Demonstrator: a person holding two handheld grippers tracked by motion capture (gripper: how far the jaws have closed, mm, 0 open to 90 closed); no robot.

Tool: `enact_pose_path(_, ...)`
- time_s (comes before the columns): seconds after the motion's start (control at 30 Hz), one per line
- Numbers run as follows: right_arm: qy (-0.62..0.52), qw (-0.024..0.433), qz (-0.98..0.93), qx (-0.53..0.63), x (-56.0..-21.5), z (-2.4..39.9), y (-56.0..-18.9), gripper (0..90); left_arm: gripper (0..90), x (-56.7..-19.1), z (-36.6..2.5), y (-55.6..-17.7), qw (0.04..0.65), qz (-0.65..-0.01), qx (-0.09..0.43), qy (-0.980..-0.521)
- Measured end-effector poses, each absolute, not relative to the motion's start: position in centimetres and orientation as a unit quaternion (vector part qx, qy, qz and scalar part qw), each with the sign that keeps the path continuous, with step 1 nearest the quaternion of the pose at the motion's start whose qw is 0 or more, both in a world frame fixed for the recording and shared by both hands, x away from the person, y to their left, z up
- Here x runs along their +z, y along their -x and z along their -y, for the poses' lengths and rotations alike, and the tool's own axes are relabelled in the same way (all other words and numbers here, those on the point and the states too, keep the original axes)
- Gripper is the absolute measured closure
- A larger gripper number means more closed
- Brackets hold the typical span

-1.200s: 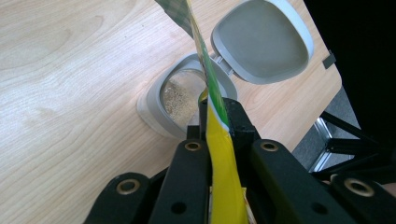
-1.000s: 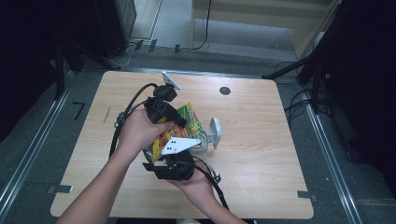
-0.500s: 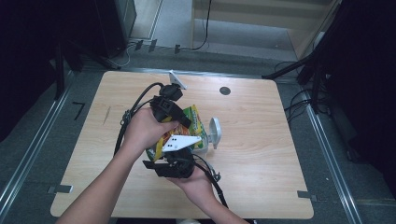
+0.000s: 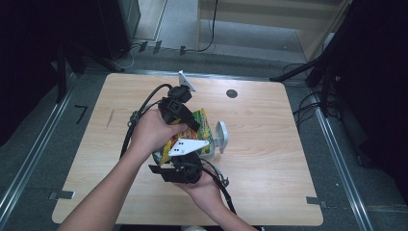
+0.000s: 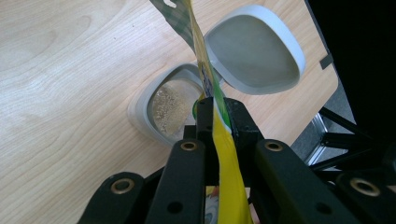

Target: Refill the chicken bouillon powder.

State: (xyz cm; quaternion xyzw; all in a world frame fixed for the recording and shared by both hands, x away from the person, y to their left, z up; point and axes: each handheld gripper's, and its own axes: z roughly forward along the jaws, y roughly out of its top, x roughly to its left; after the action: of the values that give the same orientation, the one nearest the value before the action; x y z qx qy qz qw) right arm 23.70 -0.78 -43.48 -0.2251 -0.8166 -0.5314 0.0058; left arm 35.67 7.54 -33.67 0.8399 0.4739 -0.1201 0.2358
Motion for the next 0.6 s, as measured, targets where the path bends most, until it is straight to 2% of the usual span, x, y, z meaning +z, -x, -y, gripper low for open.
enact_pose_path(0.6, 0.224, 0.003, 0.814, -0.536, -43.49, 0.72, -23.72, 64.9, 87.3, -33.29, -7.3, -35.41, 0.23, -0.468, -0.107, -0.847)
